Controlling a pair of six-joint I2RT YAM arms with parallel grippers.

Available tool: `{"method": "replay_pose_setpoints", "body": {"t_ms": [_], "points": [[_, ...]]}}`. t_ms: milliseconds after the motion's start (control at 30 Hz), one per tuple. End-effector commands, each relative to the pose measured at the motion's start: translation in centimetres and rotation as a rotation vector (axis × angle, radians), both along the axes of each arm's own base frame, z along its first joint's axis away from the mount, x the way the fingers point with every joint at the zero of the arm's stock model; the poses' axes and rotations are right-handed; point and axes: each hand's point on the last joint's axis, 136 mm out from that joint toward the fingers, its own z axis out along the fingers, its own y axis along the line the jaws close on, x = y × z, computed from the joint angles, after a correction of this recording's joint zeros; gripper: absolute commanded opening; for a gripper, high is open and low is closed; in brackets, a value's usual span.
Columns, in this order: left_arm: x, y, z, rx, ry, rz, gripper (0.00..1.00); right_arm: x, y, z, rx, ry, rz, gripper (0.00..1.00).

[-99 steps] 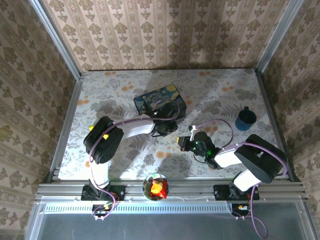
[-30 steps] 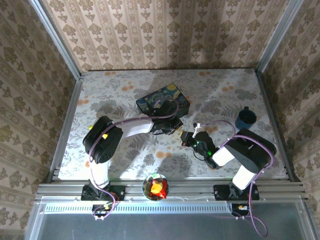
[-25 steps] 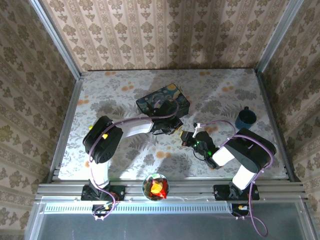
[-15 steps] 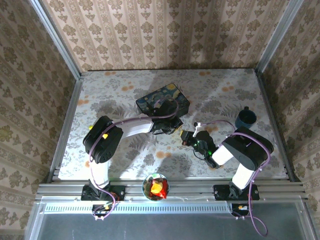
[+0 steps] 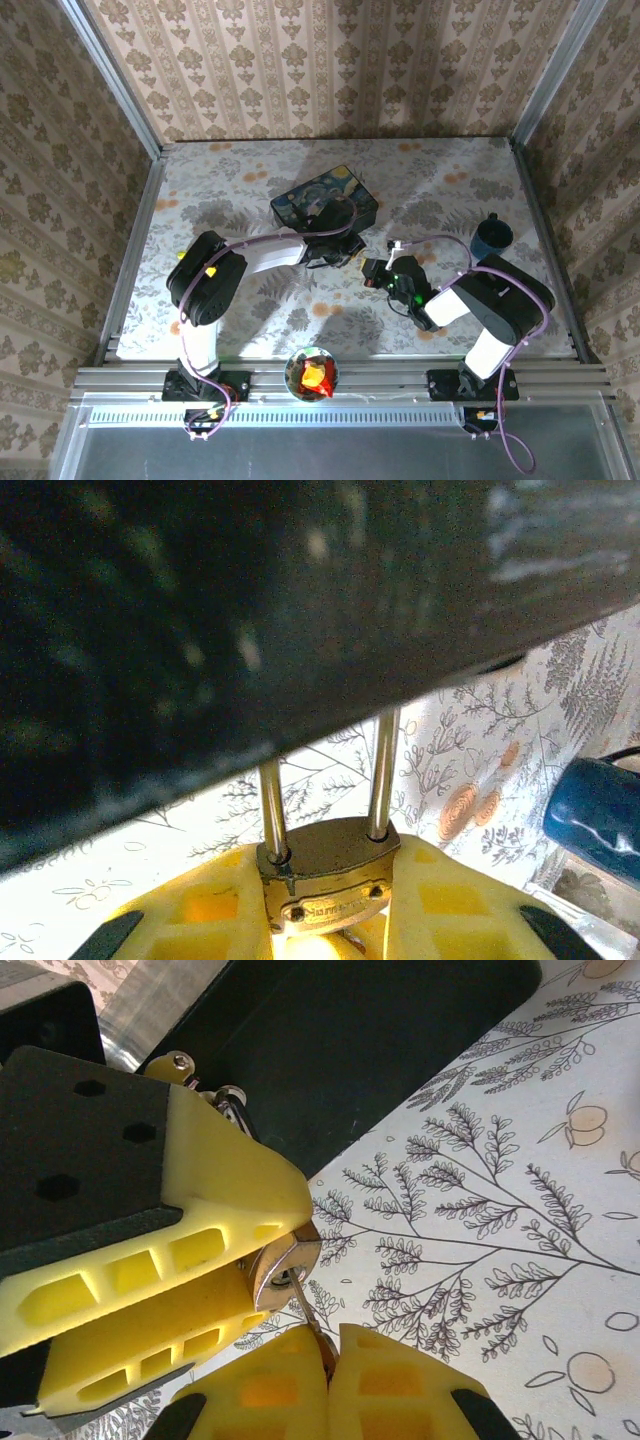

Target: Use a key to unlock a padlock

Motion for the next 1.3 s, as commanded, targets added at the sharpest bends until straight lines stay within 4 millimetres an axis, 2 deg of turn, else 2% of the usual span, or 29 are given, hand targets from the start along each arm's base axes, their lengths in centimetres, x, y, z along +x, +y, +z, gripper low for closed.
{"method": "replay_pose_setpoints", "body": {"t_ms": [0,333,500,600,700,733,800,867,933,967,1033,1100,1200,1267], "points": [[-2.1,-2.1,2.9,-0.122,0.048,-0.084,0.00,0.6,-2.6,-0.8,-0.056,-0.002,-0.078,0.00],[-3.5,-2.1,2.9,-0.167,0.146,-0.123,0.00,1.4,-1.0,0.4,0.076,-0.048,0.038,0.00],[-3.3,-2.2,2.3,-0.162,0.149,-0.116,0.00,2.0,-0.8,0.4,0.134,-0.021,0.005,0.00],[-3.4,-2.4,2.1,-0.160,0.152,-0.122,0.00,2.0,-0.5,1.0,0.178,-0.023,0.007,0.00],[-3.1,-1.5,1.7,-0.135,0.136,-0.107,0.00,2.1,-1.4,0.9,0.169,0.008,-0.042,0.00],[-2.9,-1.0,1.6,-0.118,0.117,-0.102,0.04,2.1,-1.7,0.8,0.154,0.016,-0.054,0.00],[-2.0,0.2,2.1,-0.077,0.036,-0.104,0.34,1.8,-2.1,0.8,0.112,0.041,-0.063,0.00],[-1.0,1.6,2.9,0.007,-0.066,-0.110,0.57,1.5,-2.4,0.8,0.083,0.060,-0.066,0.00],[-0.2,2.8,3.8,0.092,-0.182,-0.123,0.73,1.1,-2.6,1.1,0.067,0.071,-0.063,0.00],[0.3,3.4,4.1,0.134,-0.234,-0.112,0.77,0.9,-2.7,1.2,0.058,0.080,-0.060,0.00],[1.0,4.0,4.3,0.180,-0.333,-0.103,0.77,0.5,-2.7,1.4,0.051,0.092,-0.050,0.00],[1.7,4.5,3.9,0.234,-0.407,-0.093,0.82,0.2,-2.7,1.3,0.047,0.108,-0.039,0.00],[2.6,4.3,3.2,0.335,-0.479,-0.097,1.00,-0.3,-2.9,1.1,0.048,0.120,-0.038,0.00],[3.0,3.7,2.9,0.393,-0.518,-0.109,1.00,-0.6,-3.3,0.9,0.049,0.134,-0.049,0.00]]}}
